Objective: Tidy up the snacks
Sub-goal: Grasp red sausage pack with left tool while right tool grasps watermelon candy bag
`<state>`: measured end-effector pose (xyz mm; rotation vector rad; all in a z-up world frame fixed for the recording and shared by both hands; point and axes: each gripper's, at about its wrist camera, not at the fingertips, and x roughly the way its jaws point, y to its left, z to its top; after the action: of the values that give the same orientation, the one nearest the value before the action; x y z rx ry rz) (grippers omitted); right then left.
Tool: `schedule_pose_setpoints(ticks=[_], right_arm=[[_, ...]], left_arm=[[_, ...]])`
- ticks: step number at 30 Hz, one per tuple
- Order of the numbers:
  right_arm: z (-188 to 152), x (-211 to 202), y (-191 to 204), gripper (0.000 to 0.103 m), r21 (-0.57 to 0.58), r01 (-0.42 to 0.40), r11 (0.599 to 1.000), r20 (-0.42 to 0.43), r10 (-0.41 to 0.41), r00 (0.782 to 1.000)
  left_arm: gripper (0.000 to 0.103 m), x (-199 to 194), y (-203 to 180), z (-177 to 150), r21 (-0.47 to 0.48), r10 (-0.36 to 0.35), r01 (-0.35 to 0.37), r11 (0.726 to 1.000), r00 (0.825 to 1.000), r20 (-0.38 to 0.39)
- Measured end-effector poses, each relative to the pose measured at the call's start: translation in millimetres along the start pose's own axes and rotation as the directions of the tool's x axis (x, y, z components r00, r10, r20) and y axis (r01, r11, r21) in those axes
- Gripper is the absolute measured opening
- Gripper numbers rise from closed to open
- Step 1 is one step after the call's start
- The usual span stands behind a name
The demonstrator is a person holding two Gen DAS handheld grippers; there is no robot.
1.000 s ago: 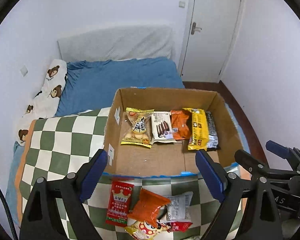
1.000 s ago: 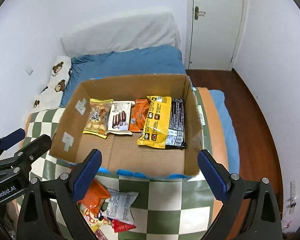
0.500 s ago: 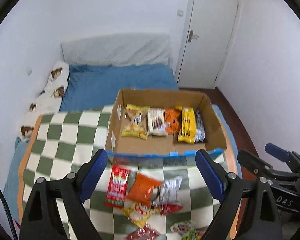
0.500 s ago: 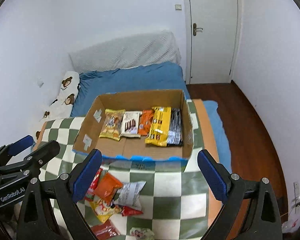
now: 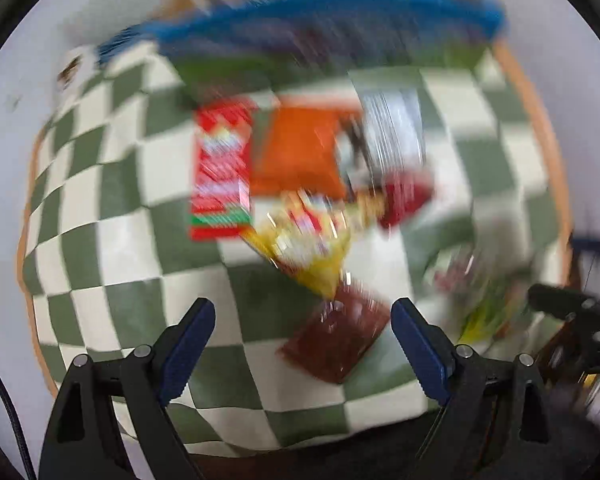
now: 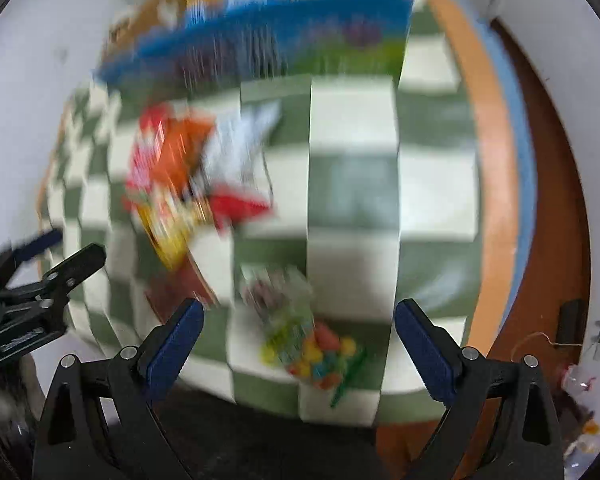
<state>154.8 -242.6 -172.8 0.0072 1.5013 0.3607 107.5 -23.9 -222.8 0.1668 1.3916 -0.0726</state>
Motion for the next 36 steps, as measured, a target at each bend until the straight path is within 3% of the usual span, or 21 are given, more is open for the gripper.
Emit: schedule_pose_setpoints(ticks=[4,9,12,14,15,17,19,22,23,24,26,28,31,33,36], right_arm=[[-23,47,8,0.098,-0.177,0.041,0.983,-0.142,-0.067,0.988],[-45,78,31,0.098,-0.419,0.12,0.9,-0.15,-0.199,0.969],[-50,93,38,0.096,-0.499,0.147,0.854,-0.131,-0.243,0.961],[-53,106,39,0.085,-0.539,0.173,0.824,-0.134,-0.287,0.949],[-54,110,38,0.073,-0.535,0.177,0.826,-0.138,-0.292,0.946],[-54,110,29,0.064,-0.481,0.202,0.853,-0.136,-0.3,0.944],[-49,104,14,0.056,-0.368,0.18,0.912,-0.146,-0.248,0.958],[-41,91,-27,0.056,-0.076,0.091,0.993,-0.147,-0.102,0.984],[-41,89,-41,0.056,0.02,0.054,0.998,-0.137,-0.051,0.989],[-41,87,-53,0.056,0.105,0.021,0.994,-0.13,-0.008,0.991],[-45,87,-75,0.062,0.261,-0.05,0.964,-0.116,0.083,0.99],[-48,86,-83,0.077,0.31,-0.112,0.944,-0.116,0.154,0.981],[-48,82,-84,0.079,0.276,-0.084,0.958,-0.131,0.124,0.984],[-49,83,-80,0.079,0.255,-0.07,0.964,-0.143,0.11,0.984],[-48,90,-69,0.079,0.237,-0.031,0.971,-0.156,0.07,0.985]], left_arm=[[0.09,47,-27,-10,0.146,0.007,0.01,0.989,0.994,-0.11],[0.09,75,-45,-11,0.24,0.002,0.034,0.97,0.989,-0.149],[0.074,83,-44,-12,0.203,-0.045,0.079,0.976,0.985,-0.166],[0.068,81,-38,-13,0.136,-0.069,0.091,0.986,0.984,-0.163],[0.068,78,-33,-14,0.094,-0.079,0.095,0.991,0.984,-0.157],[0.067,78,-18,-19,-0.035,-0.101,0.096,0.995,0.981,-0.169],[0.067,79,5,-25,-0.211,-0.161,0.124,0.97,0.973,-0.168],[0.068,83,35,-40,-0.44,-0.286,0.2,0.876,0.948,-0.138],[0.068,84,41,-45,-0.483,-0.323,0.227,0.846,0.938,-0.125],[0.068,84,43,-47,-0.494,-0.341,0.241,0.835,0.932,-0.121],[0.068,83,40,-49,-0.465,-0.333,0.238,0.853,0.934,-0.131],[0.068,81,36,-49,-0.417,-0.331,0.244,0.876,0.931,-0.151],[0.069,82,14,-46,-0.3,-0.289,0.22,0.928,0.934,-0.209],[0.069,85,0,-50,-0.242,-0.233,0.179,0.954,0.947,-0.22],[0.06,80,-10,-52,-0.254,-0.211,0.16,0.954,0.96,-0.186]])
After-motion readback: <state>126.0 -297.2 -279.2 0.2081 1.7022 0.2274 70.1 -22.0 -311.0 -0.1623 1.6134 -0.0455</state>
